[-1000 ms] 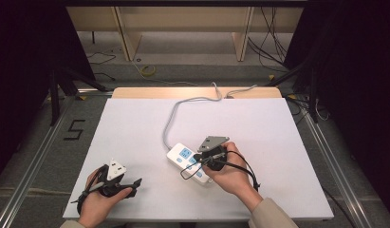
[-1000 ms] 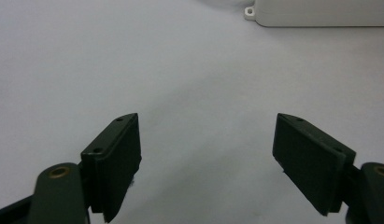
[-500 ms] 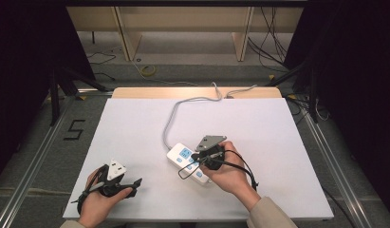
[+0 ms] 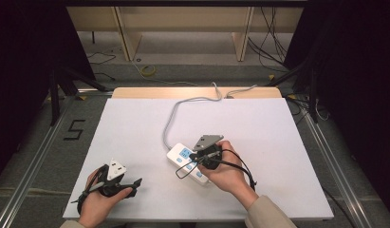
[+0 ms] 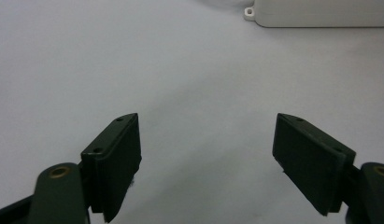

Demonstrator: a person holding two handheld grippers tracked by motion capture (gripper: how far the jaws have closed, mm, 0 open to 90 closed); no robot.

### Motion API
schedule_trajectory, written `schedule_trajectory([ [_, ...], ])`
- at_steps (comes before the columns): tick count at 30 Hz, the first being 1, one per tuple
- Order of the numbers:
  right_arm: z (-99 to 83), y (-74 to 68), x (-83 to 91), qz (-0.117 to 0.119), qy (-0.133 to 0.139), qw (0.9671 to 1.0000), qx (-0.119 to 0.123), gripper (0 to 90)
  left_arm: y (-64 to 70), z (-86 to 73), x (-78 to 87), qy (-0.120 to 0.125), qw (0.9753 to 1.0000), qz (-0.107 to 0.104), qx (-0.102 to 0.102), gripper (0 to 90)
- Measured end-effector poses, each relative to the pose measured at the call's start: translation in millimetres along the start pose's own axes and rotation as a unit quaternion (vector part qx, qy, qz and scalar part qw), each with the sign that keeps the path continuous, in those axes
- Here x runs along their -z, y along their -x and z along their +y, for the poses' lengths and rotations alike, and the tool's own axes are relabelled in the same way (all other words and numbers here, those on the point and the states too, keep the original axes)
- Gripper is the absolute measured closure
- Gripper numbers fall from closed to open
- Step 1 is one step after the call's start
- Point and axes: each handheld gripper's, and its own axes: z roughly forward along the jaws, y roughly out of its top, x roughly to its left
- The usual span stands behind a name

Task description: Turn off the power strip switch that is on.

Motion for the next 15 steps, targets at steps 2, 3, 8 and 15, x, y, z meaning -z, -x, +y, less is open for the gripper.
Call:
schedule_trajectory([
  [2,0.4,-0.2,-0.9,0.000,-0.002,1.0000,0.003,90.0,0.0,0.0,0.0,0.000,1.0000,0.000,0.000,23.3],
  [3,0.8,-0.6,-1.6,0.001,-0.001,1.0000,0.001,90.0,0.0,0.0,0.0,0.000,1.0000,0.000,0.000,23.3],
  [8,2.0,-1.0,-3.6,0.003,-0.002,1.0000,0.002,90.0,0.0,0.0,0.0,0.000,1.0000,0.000,0.000,23.3],
  [15,3.5,-1.2,-7.5,0.005,-0.006,1.0000,0.003,90.0,0.0,0.0,0.0,0.000,1.0000,0.000,0.000,23.3],
])
